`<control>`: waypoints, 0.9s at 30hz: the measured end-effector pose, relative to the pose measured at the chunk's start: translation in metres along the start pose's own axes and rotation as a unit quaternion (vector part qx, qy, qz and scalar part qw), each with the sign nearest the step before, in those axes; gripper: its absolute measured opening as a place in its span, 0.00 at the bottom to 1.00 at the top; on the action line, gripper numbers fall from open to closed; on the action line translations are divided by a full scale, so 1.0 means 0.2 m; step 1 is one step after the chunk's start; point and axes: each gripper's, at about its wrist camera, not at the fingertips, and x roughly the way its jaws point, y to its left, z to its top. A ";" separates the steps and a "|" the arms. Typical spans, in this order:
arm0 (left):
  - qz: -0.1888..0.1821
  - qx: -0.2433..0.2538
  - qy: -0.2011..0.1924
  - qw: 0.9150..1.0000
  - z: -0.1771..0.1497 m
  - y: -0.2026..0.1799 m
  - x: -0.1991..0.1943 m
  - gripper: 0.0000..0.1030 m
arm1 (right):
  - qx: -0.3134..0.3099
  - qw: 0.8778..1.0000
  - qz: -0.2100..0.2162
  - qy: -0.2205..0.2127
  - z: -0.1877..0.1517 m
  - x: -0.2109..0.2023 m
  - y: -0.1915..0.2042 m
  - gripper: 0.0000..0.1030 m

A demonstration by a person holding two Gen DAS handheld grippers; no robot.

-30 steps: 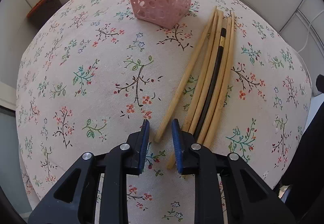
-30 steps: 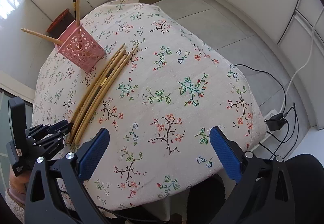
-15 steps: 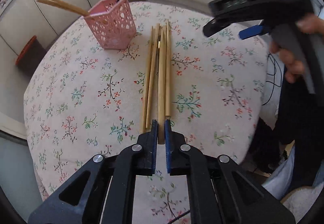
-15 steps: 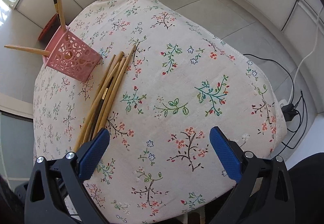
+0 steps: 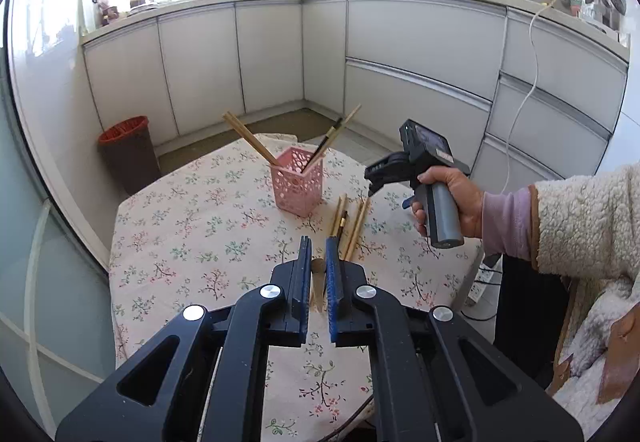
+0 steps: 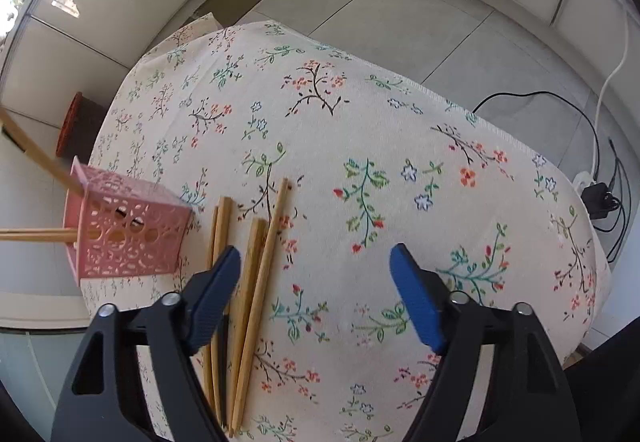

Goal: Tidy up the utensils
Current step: 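Close the left gripper on a chopstick while the right gripper grasps another, then lift both held chopsticks up over the pink cup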

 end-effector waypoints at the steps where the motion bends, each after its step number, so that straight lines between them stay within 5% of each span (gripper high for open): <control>1: 0.003 -0.004 -0.007 1.000 0.01 0.01 -0.02 0.06 | 0.003 1.000 -0.004 0.003 0.02 0.02 0.01 0.60; 10: 0.008 -0.027 -0.032 0.999 0.04 0.08 -0.06 0.06 | -0.021 0.994 -0.102 -0.027 0.08 0.13 0.18 0.59; 13: 0.016 -0.040 -0.039 0.998 0.05 0.10 -0.07 0.06 | -0.040 0.987 -0.149 -0.053 0.03 0.12 0.18 0.33; 16: 0.022 -0.050 -0.046 0.997 0.06 0.12 -0.08 0.06 | -0.052 0.989 -0.126 -0.063 -0.02 0.09 0.10 0.11; 21: 0.029 -0.082 -0.054 0.995 0.09 0.15 -0.09 0.06 | -0.032 0.998 -0.037 -0.032 -0.05 0.02 -0.10 0.05; 27: 0.039 -0.116 -0.058 0.991 0.15 0.15 -0.09 0.06 | -0.063 0.996 0.045 -0.054 -0.18 -0.25 -0.19 0.04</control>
